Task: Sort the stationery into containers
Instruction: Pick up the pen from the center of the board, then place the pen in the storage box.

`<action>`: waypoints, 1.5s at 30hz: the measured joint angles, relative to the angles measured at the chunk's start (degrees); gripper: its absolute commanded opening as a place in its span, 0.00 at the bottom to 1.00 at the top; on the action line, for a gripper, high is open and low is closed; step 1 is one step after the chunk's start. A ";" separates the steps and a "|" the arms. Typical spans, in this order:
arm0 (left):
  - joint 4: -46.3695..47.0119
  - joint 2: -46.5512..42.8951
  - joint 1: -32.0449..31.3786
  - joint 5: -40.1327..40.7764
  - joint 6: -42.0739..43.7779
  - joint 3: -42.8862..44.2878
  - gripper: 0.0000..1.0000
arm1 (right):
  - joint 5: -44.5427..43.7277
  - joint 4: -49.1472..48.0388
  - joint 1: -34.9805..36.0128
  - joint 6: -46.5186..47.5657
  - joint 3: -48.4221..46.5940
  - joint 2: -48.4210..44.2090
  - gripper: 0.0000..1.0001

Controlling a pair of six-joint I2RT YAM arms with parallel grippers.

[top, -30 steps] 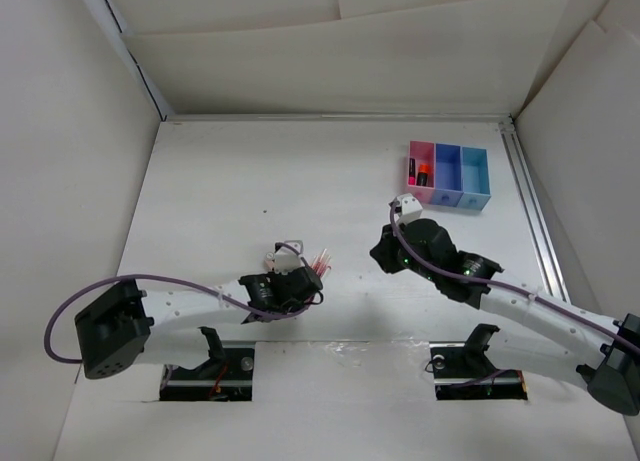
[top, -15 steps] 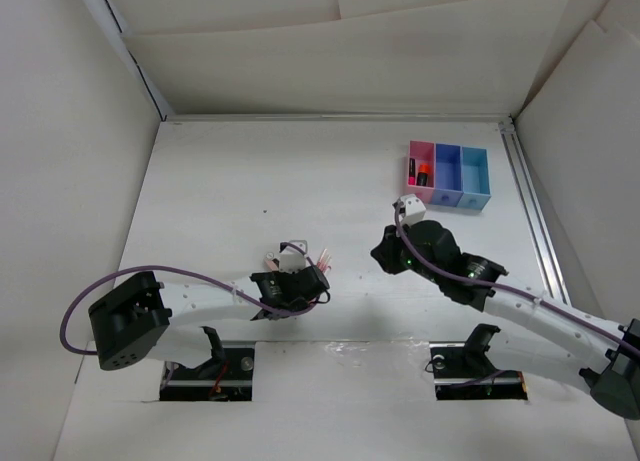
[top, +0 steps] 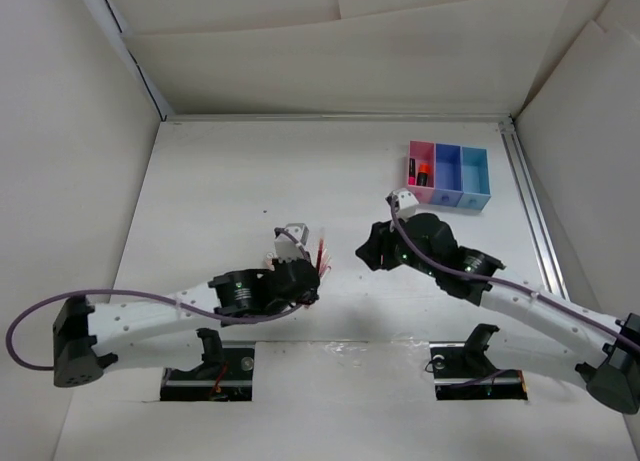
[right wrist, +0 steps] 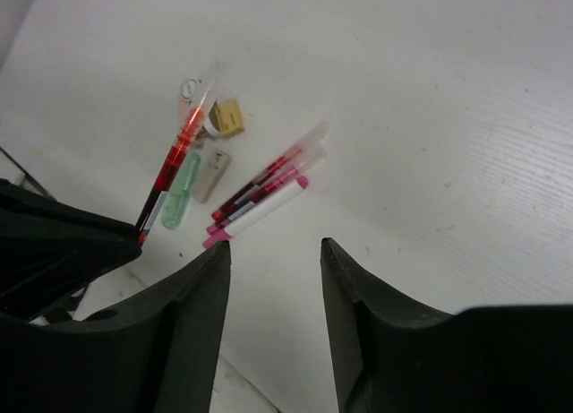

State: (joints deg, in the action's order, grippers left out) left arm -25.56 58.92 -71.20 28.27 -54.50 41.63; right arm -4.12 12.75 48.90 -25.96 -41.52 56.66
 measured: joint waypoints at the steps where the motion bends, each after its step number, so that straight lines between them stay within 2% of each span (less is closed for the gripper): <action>1: 1.27 -2.08 -0.04 0.00 0.83 0.68 0.00 | 0.31 -0.17 0.00 -0.22 -0.68 -0.22 0.54; 4: 6.23 -6.51 -0.04 -0.15 3.45 0.85 0.00 | 1.73 -0.59 -0.55 -0.76 -2.25 -2.89 0.62; 7: 10.91 -6.25 -0.04 -0.87 6.10 0.85 0.00 | 4.72 -0.94 -3.28 -1.44 -3.04 -7.61 0.69; 12: 17.14 -2.60 -0.04 -4.39 9.75 0.63 0.00 | 11.28 -3.98 -9.49 -2.73 -4.85 -9.20 0.70; 19: 24.00 -3.48 -0.04 -8.04 12.09 -0.55 0.00 | 18.71 -6.10 -11.10 -3.76 -4.92 -3.89 0.70; 24: 26.93 -4.22 -0.04 -10.32 12.90 -1.16 0.00 | 20.79 -7.61 -12.13 -4.52 -4.81 -2.38 0.66; 33: 29.79 -4.24 -0.04 -12.66 13.84 -1.49 0.00 | 22.67 -11.02 -13.33 -5.99 -4.48 -0.02 0.41; 36: 30.12 -4.24 -0.04 -12.87 13.97 -1.49 0.00 | 22.86 -11.37 -13.53 -6.36 -4.39 0.83 0.40; 39: 30.16 -4.24 -0.04 -12.92 14.01 -1.49 0.00 | 23.37 -11.89 -13.60 -6.75 -4.26 1.22 0.29; 41: 30.08 -4.17 -0.04 -12.87 14.05 -1.55 0.00 | 23.87 -12.79 -13.62 -7.72 -3.91 1.22 0.28; 45: 30.12 -3.72 -0.07 -12.74 14.51 -1.64 0.00 | 24.33 -13.70 -13.62 -8.83 -3.41 1.14 0.13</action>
State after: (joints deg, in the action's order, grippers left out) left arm 4.56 55.20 -71.26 15.53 -39.99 39.99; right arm 20.21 -0.95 35.29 -34.79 -44.93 57.80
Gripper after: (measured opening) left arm 0.043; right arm 0.277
